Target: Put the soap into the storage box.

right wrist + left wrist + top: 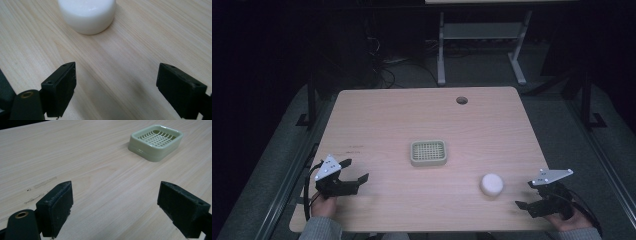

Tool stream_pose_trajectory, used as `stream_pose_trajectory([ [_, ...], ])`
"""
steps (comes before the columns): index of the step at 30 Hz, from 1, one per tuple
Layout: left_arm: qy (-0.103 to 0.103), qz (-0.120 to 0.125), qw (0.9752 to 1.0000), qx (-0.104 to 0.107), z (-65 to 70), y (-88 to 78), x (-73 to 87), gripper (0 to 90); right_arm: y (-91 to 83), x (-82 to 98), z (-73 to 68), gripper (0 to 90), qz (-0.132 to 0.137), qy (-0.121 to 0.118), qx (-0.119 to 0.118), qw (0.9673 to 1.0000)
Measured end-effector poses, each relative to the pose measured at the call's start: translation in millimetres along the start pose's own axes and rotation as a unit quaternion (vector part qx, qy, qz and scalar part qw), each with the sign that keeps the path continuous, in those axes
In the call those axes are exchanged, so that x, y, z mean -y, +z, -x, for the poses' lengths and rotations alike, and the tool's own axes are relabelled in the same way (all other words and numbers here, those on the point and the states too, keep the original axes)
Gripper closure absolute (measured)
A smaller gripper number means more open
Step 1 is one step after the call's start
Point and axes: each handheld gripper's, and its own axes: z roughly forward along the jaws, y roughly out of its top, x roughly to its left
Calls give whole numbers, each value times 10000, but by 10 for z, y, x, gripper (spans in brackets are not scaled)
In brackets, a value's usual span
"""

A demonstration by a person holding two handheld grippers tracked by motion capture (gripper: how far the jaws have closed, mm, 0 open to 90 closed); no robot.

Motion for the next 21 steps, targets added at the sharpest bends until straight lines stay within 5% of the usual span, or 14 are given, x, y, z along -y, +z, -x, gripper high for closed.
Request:
stream_pose_trajectory([
  [8,13,-21,10000,30,4,24,-3,128,-11,-80,-69,157,-106,-96,-15,9999],
  [21,14,-7,10000,31,1,-19,11,128,42,-439,-185,157,-468,-571,-138,9972],
])
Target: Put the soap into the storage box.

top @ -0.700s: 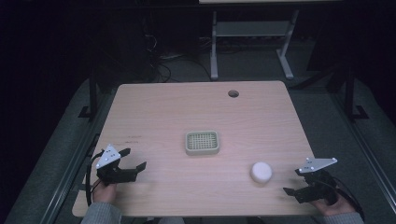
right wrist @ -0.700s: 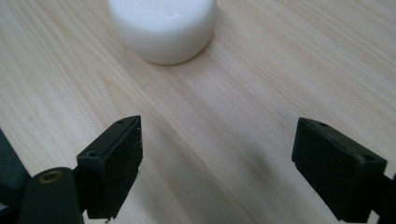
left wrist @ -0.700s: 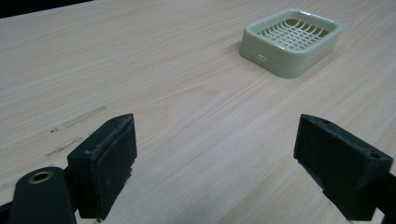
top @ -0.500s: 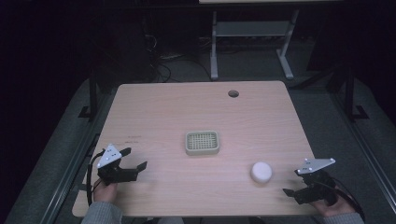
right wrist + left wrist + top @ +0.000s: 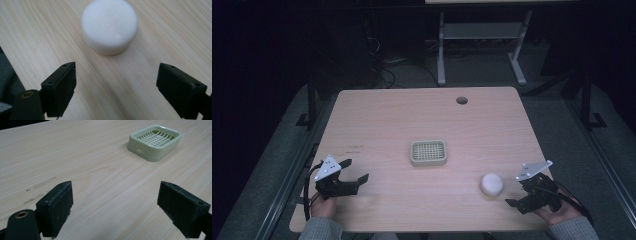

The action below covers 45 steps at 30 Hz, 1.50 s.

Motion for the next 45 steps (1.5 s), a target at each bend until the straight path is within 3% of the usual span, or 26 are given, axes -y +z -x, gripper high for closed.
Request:
stream_pose_trajectory([
  [5,-26,39,10000,-21,2,-8,0,128,-2,-168,-28,158,-187,-232,43,9995],
  [13,-44,45,10000,-30,-7,-12,0,128,41,-352,-30,158,-382,-356,-31,9986],
  [15,-42,32,10000,-29,-6,-13,-1,128,61,-388,-16,158,-401,-501,-41,9979],
  [27,-32,19,10000,-31,-2,-17,-3,128,179,-595,-5,158,-745,-634,-146,9951],
  [45,-62,43,10000,-23,0,-17,-5,128,379,-752,-2,157,-1156,-733,-276,9902],
])
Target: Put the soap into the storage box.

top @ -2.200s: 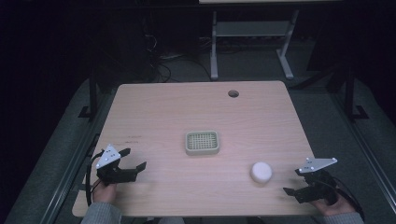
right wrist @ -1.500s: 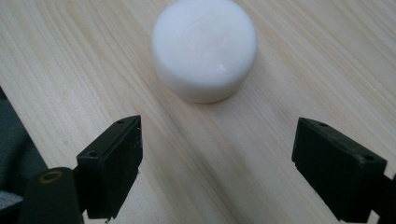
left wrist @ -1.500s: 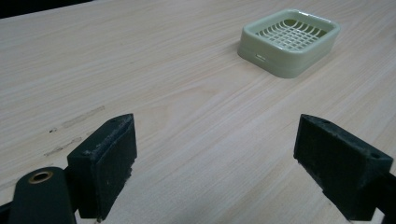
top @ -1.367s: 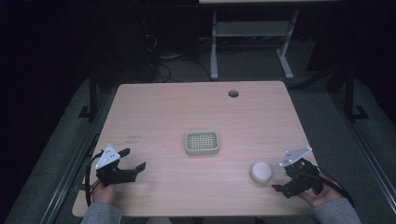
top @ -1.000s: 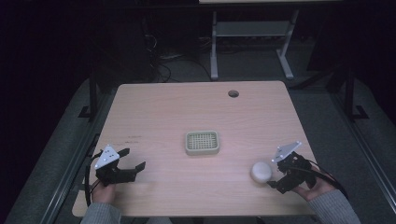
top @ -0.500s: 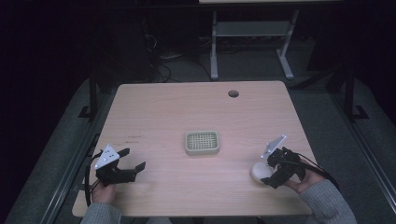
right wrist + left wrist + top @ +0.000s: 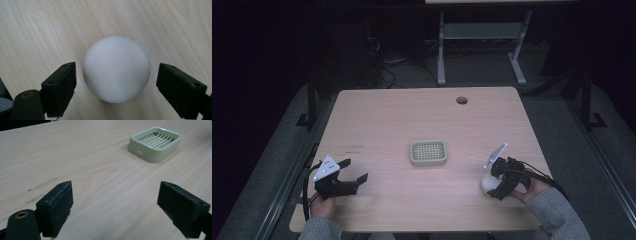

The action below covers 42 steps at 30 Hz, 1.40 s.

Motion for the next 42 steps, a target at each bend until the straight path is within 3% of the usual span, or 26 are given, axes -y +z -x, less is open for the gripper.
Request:
stream_pose_trajectory([
  [23,-15,24,10000,17,3,-6,-3,128,237,-91,16,193,-484,-82,-59,9988],
  [37,-8,44,10000,23,6,-10,-5,128,241,-104,4,229,-515,-100,-83,9986],
  [42,-21,43,10000,27,14,-5,-5,128,242,-138,0,229,-502,-112,-199,9985],
])
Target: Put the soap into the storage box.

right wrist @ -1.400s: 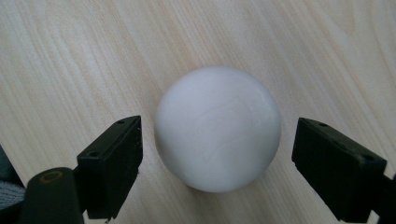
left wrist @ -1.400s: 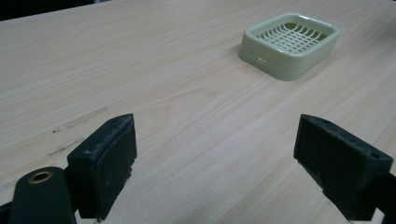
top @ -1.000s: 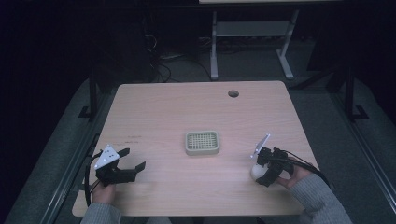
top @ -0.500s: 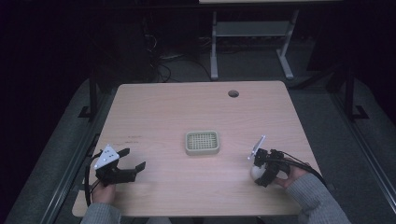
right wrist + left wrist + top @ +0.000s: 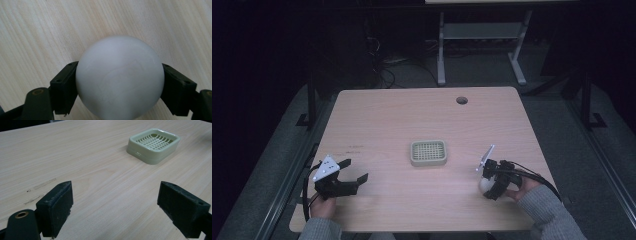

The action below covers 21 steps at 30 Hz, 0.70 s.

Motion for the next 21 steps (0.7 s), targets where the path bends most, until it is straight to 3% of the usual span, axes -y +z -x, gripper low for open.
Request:
stream_pose_trajectory([
  [10,-29,28,10000,-21,-9,-10,-1,128,-79,-104,26,230,171,-61,-153,9997],
  [17,-37,54,10000,-19,-14,-17,-2,128,-120,-208,59,230,157,13,-125,9998],
  [21,-41,64,10000,-12,-18,-18,-2,128,-142,-285,72,230,197,-82,-141,9997],
])
